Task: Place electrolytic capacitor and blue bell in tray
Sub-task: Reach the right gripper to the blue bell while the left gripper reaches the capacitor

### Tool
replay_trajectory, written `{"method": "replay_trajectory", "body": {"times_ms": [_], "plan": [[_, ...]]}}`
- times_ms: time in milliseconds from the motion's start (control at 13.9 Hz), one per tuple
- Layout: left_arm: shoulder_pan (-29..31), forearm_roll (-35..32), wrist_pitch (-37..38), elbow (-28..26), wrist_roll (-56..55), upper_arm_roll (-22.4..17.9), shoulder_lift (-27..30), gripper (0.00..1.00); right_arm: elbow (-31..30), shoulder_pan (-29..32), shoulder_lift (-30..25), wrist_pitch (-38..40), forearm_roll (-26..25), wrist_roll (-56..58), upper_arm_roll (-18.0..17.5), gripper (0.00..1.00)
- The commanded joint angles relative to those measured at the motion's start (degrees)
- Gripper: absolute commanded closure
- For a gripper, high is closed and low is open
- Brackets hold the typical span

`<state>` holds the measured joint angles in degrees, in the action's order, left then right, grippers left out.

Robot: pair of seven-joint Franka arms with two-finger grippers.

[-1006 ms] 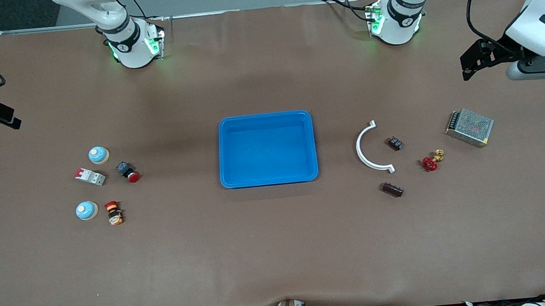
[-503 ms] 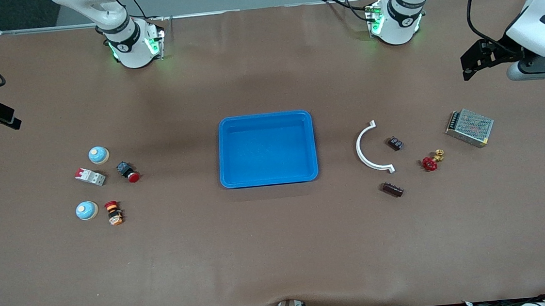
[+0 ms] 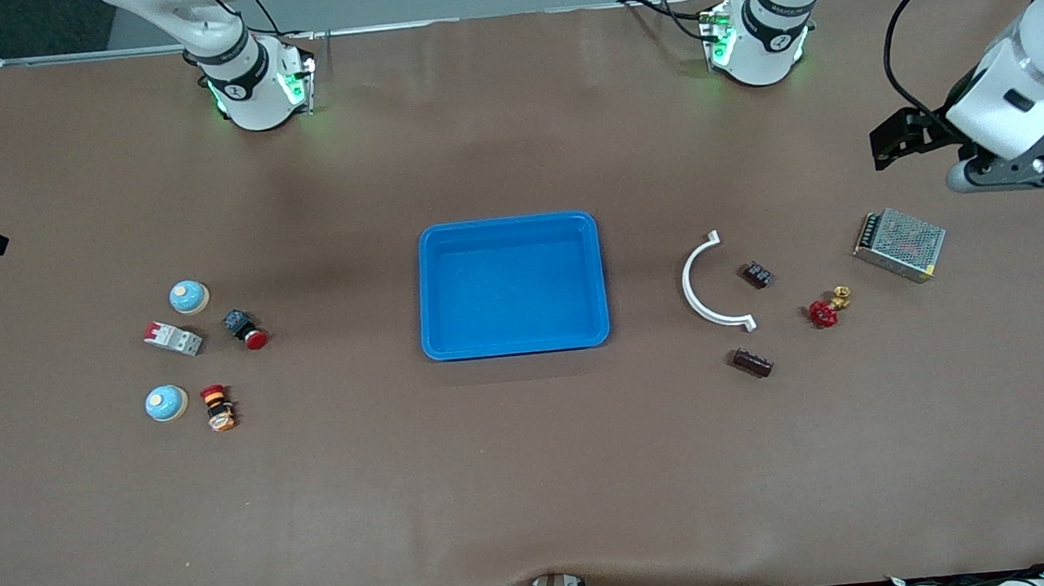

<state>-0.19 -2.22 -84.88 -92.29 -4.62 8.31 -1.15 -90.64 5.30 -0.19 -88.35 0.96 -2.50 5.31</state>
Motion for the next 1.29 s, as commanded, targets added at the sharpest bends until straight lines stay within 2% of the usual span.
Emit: {"method": "replay_trajectory", "body": {"times_ms": [0,144,359,575,1006,1221], "plan": [[0.2,0.1,-3.8,-4.8,-0.3,-0.2,0.7,0.0,-6.4,0.9,-0.8,-4.8,0.3,0.3,-0.5,0.0],[1.1,0.1,-7.5,-8.4,-0.5,-0.1,0.7,0.0,-9.2,1.2,-0.5,-7.6,-0.3,0.3,-0.5,0.0],[1.2,0.1,-12.8,-13.7,-0.6,-0.2,0.8,0.0,-16.1,1.3,0.4,-18.2,-2.3,0.7,-0.5,0.0],[1.2,0.1,-16.9,-17.9,-3.9,-0.1,0.8,0.0,-15.8,1.7,7.5,-24.7,-2.5,2.4,-0.5,0.0],[1.2,0.2,-27.1,-26.4,-8.5,0.1,0.5,0.0,-14.0,1.8,25.7,-44.7,-1.7,2.4,-0.7,0.0],[1.2,0.8,-31.4,-26.8,-13.6,0.2,-3.1,0.0,-11.2,1.6,30.9,-46.6,-1.4,2.4,-0.9,0.0]]}}
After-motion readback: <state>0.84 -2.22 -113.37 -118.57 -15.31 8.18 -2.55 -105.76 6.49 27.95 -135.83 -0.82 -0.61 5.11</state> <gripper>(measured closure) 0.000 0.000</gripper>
